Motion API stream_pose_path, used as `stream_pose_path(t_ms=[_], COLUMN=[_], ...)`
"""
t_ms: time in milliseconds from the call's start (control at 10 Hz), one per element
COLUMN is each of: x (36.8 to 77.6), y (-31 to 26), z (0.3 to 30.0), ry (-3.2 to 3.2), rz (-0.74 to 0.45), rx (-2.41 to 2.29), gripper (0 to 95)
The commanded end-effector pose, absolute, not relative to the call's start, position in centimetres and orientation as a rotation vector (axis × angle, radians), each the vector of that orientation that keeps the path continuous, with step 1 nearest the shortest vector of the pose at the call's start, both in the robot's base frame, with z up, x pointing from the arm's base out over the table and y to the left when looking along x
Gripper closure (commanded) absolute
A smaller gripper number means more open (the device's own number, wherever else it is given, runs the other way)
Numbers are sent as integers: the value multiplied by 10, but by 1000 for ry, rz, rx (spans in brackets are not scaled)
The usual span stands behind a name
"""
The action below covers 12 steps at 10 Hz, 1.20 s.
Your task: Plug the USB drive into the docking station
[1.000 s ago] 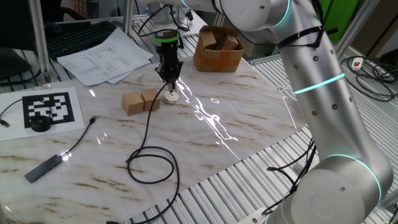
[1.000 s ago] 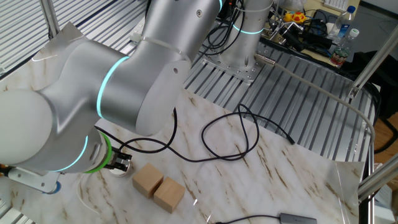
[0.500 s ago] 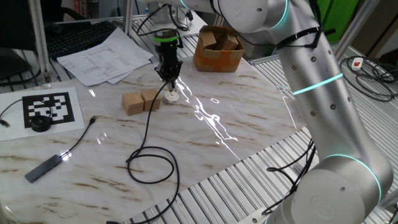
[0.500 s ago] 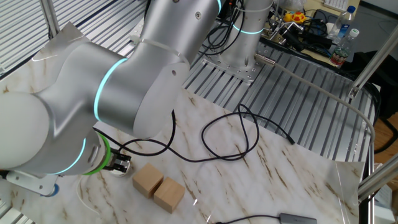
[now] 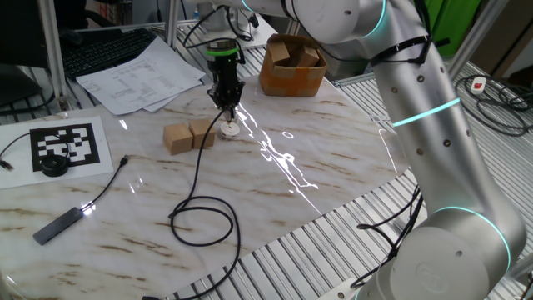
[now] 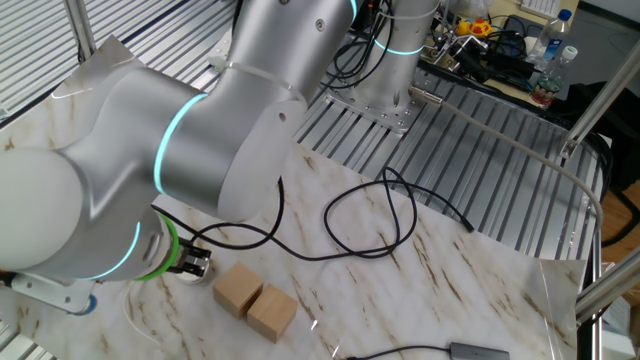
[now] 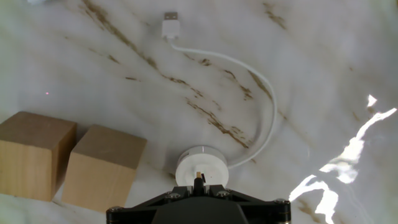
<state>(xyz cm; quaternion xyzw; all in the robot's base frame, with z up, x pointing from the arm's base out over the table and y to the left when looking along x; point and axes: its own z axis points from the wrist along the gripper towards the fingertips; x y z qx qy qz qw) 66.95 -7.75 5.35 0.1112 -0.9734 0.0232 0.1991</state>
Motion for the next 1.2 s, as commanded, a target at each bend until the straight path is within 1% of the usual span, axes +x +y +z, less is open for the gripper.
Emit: stream_pose_path(t_ms=[100,300,800,1200], x=[673,673,673,673], y=[-77,-76,-76,-76], z=[53,53,53,53], ry=[-2715,-2706,-2717,-2716], rz=[55,43,90,100], rx=[309,310,303,301], gripper=[950,950,950,950])
